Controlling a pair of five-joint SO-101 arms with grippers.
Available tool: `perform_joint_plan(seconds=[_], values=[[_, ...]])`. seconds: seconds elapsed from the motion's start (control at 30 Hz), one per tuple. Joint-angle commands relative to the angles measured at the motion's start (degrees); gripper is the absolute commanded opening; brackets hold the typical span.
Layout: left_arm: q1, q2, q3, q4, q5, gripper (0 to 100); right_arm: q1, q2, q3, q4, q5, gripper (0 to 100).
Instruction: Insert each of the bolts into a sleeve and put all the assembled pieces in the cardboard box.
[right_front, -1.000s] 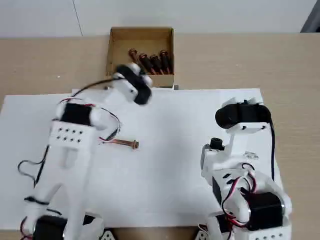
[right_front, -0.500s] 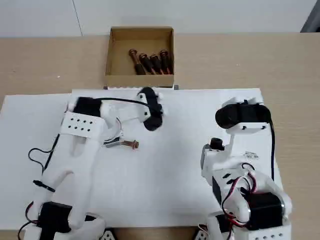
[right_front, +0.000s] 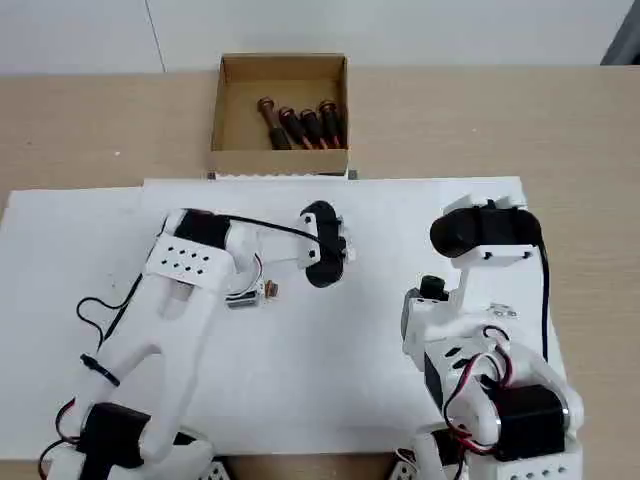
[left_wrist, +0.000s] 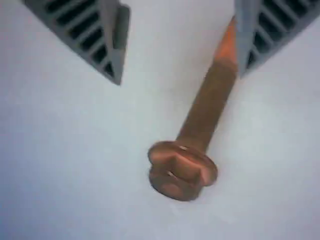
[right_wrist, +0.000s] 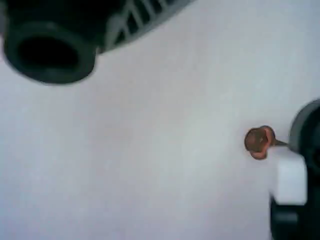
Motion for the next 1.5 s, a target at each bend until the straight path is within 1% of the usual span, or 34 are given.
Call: perform_joint_plan(seconds=[0.0,0.1,0.33,0.6,0.67,0.87,0.97,1.13,1.27,1.33,1.4,1.47], values=[[0.2,0.8,0.0,-2.9,-0.5,15,0.3,-0.3,-0.3,-0.9,0.4,0.2],[0.0,5.4,-1.6,-4.4,-0.5,15,0.3,-0.3,-0.3,-0.9,0.4,0.2],[-0.7,15.6,-10.3,-1.5,-0.5,14,0.3,0.0,-0.3,-0.9,0.5,0.2],[-1.5,22.0,-12.2,-1.8,-0.5,14,0.3,0.0,-0.3,-0.9,0.5,0.2],[-1.5,22.8,-12.2,-1.9,-0.5,12,0.3,0.0,-0.3,-0.9,0.5,0.2],[-1.1,22.9,-12.2,-1.7,-0.5,0,0.3,-0.4,-0.3,-0.9,0.4,0.2],[-1.1,22.4,-13.3,-1.1,-0.3,1,0.2,-0.4,-0.7,-1.3,0.3,0.2],[-0.5,16.0,-16.8,4.8,0.0,1,0.2,-0.4,-3.5,-1.5,0.4,0.2],[1.3,7.8,-17.1,6.7,4.1,1,0.2,-0.4,-6.2,-1.1,0.5,0.2],[2.4,4.0,-16.9,6.7,7.5,1,0.2,-0.5,-6.6,-0.9,0.6,0.2],[3.5,0.3,-16.9,6.6,13.1,1,0.2,-0.5,-6.7,-0.9,0.7,0.2],[4.2,-3.1,-16.9,6.7,21.1,1,0.2,-0.9,-6.7,-0.9,2.3,0.2]])
